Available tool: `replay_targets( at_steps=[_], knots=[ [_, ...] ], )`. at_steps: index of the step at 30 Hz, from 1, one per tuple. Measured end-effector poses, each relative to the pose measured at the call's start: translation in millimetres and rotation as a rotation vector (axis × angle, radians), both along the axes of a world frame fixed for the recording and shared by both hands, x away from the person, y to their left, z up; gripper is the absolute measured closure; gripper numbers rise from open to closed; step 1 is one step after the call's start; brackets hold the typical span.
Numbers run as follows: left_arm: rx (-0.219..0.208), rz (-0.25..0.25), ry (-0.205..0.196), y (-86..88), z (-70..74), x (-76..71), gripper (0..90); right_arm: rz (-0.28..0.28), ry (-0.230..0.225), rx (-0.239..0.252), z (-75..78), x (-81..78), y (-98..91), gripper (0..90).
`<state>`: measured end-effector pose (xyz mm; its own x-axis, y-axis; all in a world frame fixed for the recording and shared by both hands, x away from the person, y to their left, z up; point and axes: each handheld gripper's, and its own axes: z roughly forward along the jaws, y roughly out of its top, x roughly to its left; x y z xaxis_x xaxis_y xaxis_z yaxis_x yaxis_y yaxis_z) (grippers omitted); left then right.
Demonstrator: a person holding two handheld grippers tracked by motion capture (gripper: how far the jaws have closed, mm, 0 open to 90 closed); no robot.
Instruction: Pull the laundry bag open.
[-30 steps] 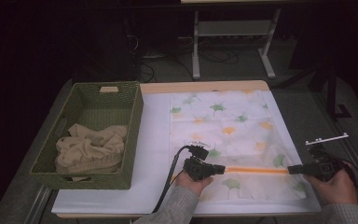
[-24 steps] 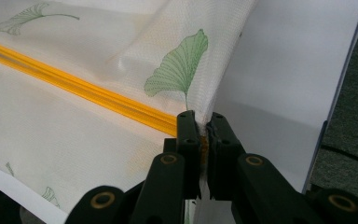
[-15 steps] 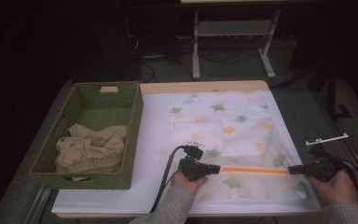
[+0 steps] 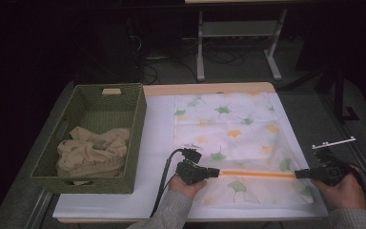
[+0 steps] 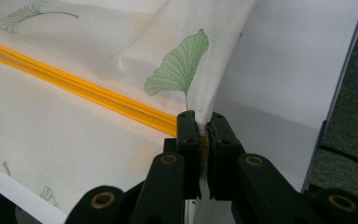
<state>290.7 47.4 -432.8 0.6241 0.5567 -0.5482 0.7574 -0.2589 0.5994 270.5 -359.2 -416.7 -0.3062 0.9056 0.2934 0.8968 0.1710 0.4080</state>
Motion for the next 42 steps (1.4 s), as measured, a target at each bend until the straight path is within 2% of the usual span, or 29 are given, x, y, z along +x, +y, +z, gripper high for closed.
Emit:
replay_targets(
  at_steps=[8,17,27,33,42],
  knots=[
    [-0.018,0.004,0.017,9.6,-4.5,-3.1,89.7,0.002,-0.003,-0.015,-0.4,0.1,1.2,84.6],
    [0.004,0.02,0.023,25.2,-5.9,-6.1,89.7,-0.002,-0.001,-0.02,-0.5,-1.0,0.7,84.6],
    [0.03,0.032,0.013,40.3,3.4,-8.1,89.7,0.0,-0.005,-0.023,-0.8,-1.5,0.5,84.6],
    [0.045,0.057,0.003,53.3,11.1,-8.6,89.7,-0.002,-0.014,-0.026,0.6,-2.2,0.3,84.6],
    [0.06,0.08,-0.003,66.5,13.3,-10.9,89.7,-0.007,-0.006,-0.026,-0.2,-3.4,-1.5,84.6]
  ],
)
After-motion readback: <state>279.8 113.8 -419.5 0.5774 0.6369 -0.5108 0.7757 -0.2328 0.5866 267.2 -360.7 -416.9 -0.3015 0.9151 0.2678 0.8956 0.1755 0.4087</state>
